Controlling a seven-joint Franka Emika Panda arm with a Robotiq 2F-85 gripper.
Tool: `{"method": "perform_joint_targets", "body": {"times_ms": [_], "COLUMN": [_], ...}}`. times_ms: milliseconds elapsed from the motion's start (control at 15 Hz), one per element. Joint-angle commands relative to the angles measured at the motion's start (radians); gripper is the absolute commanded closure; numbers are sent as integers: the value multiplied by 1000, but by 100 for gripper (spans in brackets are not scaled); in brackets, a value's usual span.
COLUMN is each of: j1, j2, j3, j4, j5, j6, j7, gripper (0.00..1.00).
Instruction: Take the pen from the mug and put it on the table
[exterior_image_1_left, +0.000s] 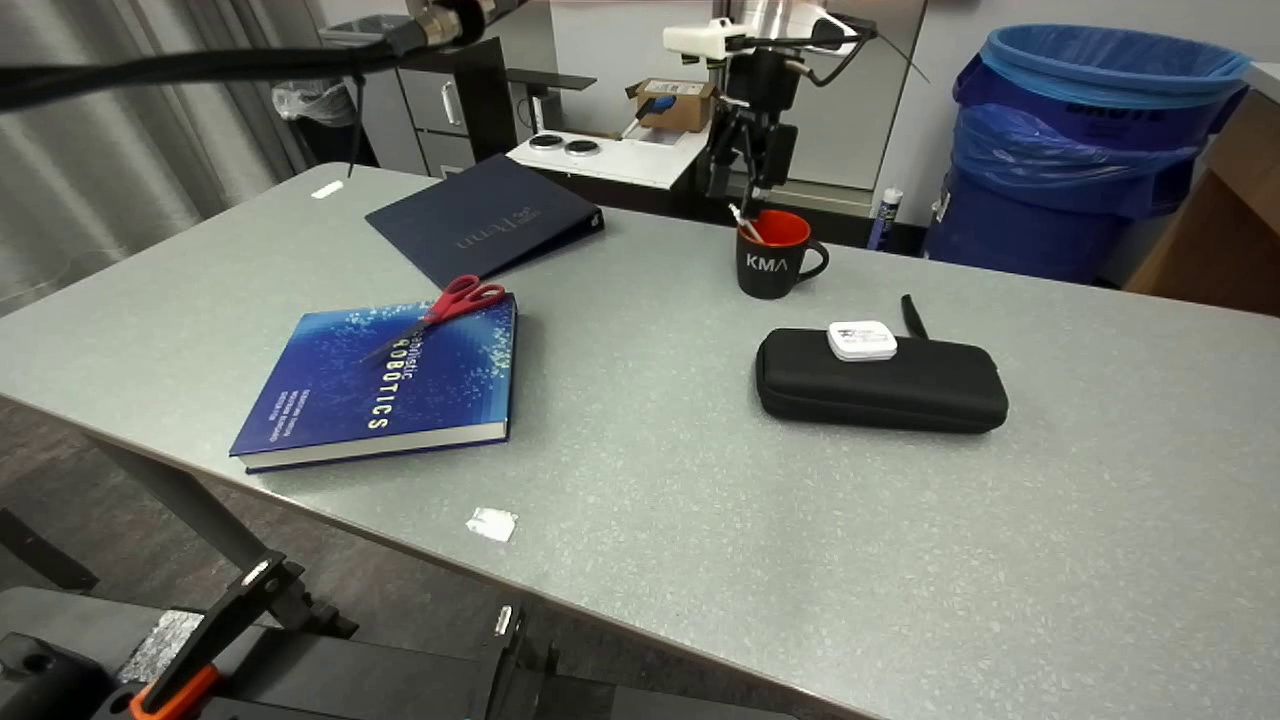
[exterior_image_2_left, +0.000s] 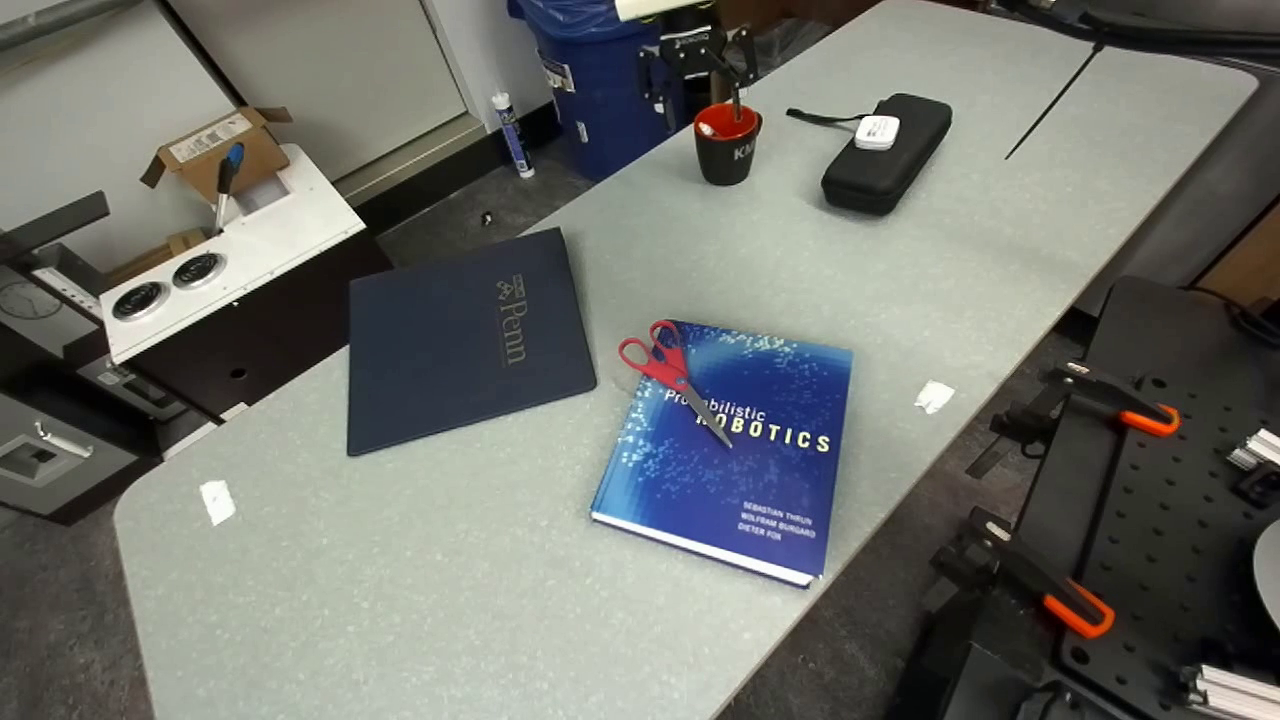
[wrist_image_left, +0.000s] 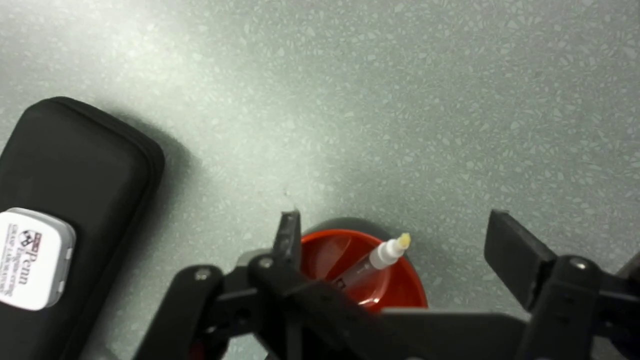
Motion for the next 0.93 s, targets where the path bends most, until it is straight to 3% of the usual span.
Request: {"method": "perform_joint_targets", "body": {"times_ms": [0,600,867], "j1": [-27,-36,-38], "j2": [67,56,29], "j3": [19,16,9], "j4": [126,135,124], "j5": [-3,19,9], "j6": [-47,-79,-115], "j7": [29,9,-8], "gripper": [31,99,99]}}
